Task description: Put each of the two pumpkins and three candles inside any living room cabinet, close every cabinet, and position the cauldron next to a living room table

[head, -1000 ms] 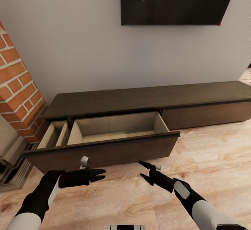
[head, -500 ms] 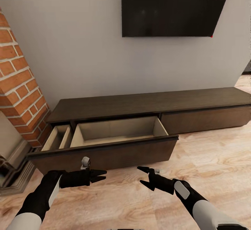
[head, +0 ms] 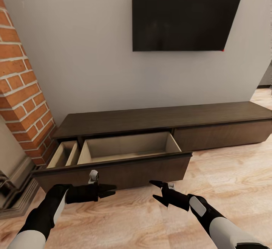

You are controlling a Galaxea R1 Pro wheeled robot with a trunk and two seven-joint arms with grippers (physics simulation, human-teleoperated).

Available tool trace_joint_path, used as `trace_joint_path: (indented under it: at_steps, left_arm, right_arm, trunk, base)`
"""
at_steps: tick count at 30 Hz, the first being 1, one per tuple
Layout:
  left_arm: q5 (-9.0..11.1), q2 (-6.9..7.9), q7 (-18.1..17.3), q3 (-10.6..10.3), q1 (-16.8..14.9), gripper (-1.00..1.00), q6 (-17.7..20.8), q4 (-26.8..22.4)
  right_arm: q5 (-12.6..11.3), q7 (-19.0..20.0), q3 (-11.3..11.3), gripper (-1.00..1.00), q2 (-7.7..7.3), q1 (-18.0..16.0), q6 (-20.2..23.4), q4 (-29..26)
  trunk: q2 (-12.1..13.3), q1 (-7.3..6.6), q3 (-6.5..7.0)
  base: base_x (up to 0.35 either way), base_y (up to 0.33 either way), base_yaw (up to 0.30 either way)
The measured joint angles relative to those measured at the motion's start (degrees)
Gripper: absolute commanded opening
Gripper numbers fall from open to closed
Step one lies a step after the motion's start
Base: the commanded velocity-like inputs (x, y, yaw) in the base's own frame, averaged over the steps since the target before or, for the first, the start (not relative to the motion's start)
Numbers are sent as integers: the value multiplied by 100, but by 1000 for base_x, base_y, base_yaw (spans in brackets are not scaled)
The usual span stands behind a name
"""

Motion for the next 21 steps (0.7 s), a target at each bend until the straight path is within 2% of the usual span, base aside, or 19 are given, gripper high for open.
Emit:
trace_joint_path:
  at_steps: [9,21]
  left_arm:
    - [0,-5,0,-117,0,100,-5,0]
    - [8,20,-9,-119,0,100,-5,-8]
  right_arm:
    - [-23,-24,-8,100,1,3,-36,-15]
    - [-36,-17,-9,100,-33,4,-39,6]
  trunk:
    - [12,-23,200]
    - [13,-23,200]
  base:
    - [0,0,0]
    - [0,0,0]
